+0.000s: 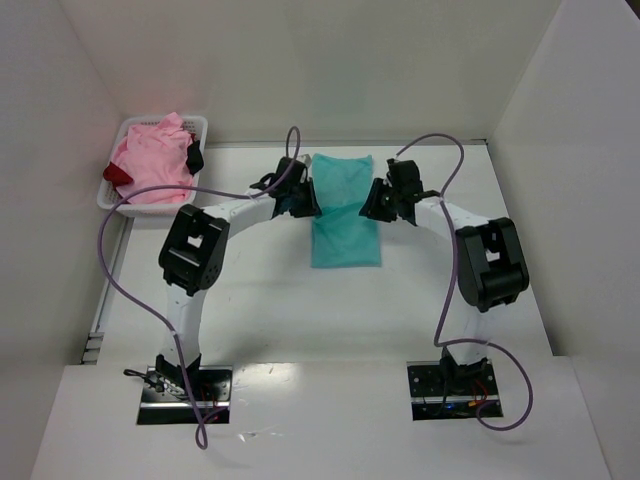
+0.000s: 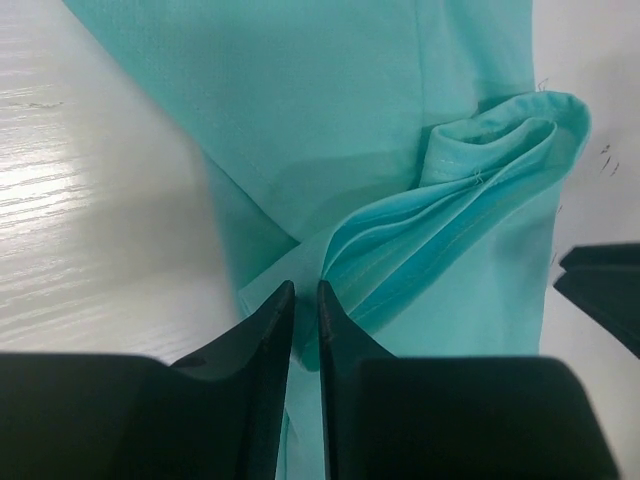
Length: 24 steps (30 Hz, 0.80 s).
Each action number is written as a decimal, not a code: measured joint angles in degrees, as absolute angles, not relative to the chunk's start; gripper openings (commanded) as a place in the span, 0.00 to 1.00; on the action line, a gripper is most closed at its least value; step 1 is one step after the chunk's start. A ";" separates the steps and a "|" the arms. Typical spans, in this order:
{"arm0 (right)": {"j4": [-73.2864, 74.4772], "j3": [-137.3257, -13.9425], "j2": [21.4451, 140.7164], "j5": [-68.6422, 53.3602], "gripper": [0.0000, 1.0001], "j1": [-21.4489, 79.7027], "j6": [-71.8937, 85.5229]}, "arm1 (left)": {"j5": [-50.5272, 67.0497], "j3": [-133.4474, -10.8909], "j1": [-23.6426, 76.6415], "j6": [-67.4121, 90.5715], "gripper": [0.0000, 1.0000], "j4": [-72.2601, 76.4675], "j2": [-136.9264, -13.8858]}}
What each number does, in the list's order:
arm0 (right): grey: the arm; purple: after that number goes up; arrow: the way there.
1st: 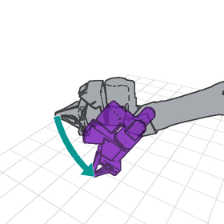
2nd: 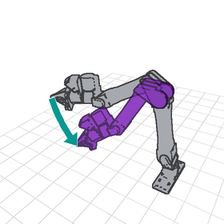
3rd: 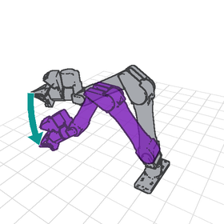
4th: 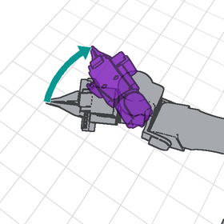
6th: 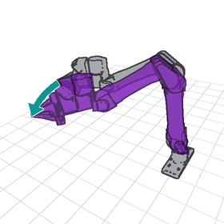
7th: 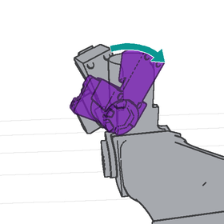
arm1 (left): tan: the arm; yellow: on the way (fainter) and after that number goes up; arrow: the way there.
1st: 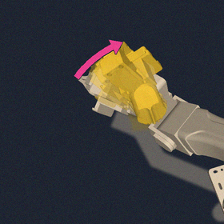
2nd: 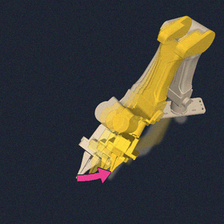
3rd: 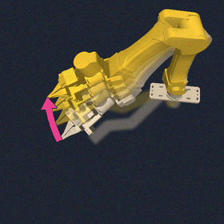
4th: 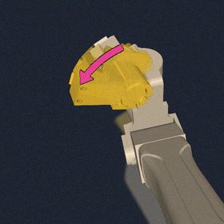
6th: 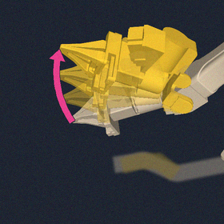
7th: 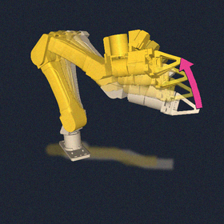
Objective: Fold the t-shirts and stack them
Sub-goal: Fold the folded rectangular tshirt in 1/3 of the way
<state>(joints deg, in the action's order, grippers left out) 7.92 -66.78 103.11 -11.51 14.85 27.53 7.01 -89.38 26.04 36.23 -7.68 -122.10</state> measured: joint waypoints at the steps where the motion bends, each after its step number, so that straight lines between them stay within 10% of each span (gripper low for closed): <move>1: 7.81 -67.81 104.27 -11.70 0.37 14.85 27.51 | 7.03 -89.38 25.91 36.21 0.24 -7.57 -122.10; 24: 7.62 -83.29 119.94 -12.45 0.24 15.62 25.28 | 15.00 -78.43 24.47 36.05 0.19 -1.30 -110.96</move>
